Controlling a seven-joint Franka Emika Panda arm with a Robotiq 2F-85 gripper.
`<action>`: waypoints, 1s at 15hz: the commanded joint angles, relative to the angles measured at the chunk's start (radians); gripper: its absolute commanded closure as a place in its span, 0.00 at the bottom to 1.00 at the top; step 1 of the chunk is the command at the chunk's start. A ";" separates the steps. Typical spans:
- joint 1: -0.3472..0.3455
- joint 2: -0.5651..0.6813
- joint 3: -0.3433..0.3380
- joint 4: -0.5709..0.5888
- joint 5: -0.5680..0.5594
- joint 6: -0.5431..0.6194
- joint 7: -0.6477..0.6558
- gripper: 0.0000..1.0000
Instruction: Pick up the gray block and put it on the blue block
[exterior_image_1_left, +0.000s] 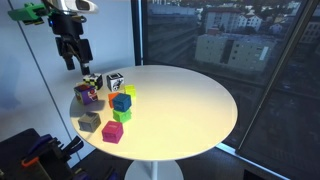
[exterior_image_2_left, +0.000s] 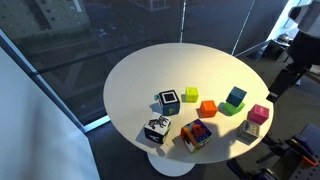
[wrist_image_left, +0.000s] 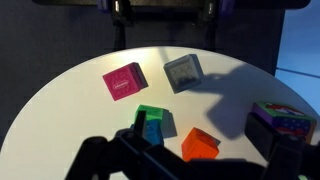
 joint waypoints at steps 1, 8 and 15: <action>0.004 0.004 -0.046 -0.007 0.011 -0.004 -0.078 0.00; -0.010 0.004 -0.049 -0.101 -0.018 0.129 -0.086 0.00; -0.007 0.006 -0.051 -0.102 -0.009 0.151 -0.084 0.00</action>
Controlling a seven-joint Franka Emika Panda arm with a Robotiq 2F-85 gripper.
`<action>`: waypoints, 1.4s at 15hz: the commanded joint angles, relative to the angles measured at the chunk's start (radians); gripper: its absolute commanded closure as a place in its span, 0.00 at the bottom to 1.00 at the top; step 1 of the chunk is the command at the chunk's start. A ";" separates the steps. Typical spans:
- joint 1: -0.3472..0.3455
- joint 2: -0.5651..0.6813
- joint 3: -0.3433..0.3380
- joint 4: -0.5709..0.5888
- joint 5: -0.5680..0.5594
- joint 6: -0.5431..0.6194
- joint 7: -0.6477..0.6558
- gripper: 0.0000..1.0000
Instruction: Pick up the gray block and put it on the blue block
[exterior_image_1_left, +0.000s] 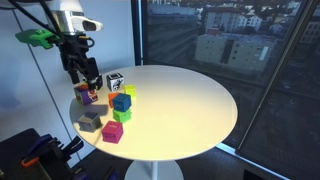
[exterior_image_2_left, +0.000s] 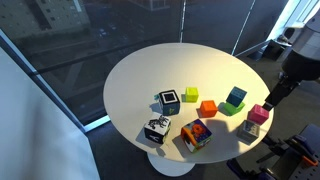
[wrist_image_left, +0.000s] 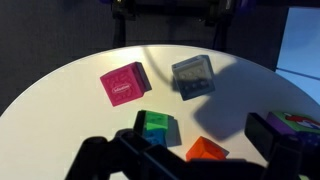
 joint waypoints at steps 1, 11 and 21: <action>0.001 -0.040 0.004 0.023 0.005 -0.045 0.005 0.00; -0.003 0.009 -0.015 0.012 0.006 -0.015 -0.023 0.00; -0.015 0.171 -0.047 0.008 -0.018 0.046 -0.090 0.00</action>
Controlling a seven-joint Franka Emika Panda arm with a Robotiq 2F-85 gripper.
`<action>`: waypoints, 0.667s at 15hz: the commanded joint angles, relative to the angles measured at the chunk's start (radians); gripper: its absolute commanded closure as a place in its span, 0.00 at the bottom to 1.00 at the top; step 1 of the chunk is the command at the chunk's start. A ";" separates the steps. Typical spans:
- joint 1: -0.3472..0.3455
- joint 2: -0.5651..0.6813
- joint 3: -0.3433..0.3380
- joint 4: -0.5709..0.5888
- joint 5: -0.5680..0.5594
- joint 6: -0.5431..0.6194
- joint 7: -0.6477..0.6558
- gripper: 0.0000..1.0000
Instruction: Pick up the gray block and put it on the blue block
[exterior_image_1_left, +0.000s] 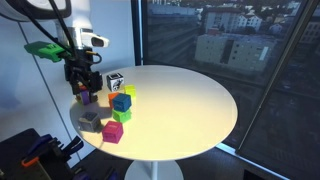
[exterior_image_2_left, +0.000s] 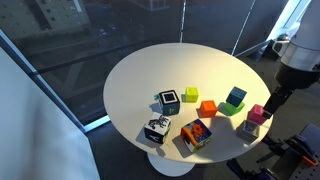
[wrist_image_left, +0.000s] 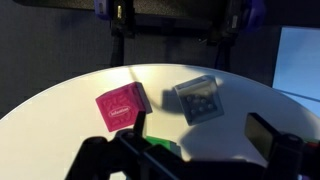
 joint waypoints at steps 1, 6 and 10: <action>-0.017 0.075 -0.010 0.001 -0.022 0.058 -0.050 0.00; -0.029 0.185 -0.002 0.000 -0.060 0.177 -0.047 0.00; -0.024 0.260 0.004 0.000 -0.081 0.262 -0.042 0.00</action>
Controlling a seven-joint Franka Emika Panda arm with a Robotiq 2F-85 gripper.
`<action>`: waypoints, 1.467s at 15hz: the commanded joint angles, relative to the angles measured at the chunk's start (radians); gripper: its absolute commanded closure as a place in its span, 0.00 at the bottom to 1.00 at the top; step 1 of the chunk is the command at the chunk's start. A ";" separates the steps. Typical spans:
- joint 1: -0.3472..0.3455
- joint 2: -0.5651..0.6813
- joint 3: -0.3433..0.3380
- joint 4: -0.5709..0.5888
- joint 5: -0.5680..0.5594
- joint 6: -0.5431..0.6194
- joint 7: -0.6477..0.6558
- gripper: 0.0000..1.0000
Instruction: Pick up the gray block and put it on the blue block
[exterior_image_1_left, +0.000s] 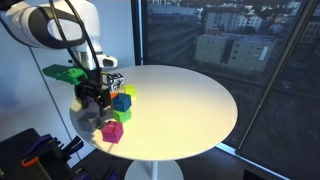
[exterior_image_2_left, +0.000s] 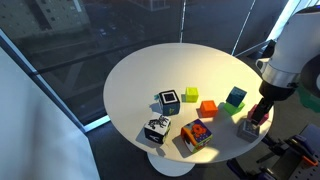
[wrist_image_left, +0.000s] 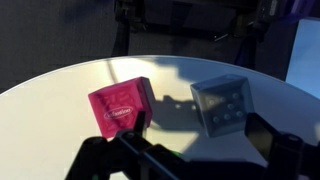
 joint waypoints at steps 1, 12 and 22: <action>-0.003 0.056 0.007 0.001 -0.026 0.068 -0.009 0.00; 0.033 0.084 0.028 0.004 0.018 0.123 -0.024 0.00; 0.057 0.099 0.043 0.004 0.078 0.109 -0.041 0.00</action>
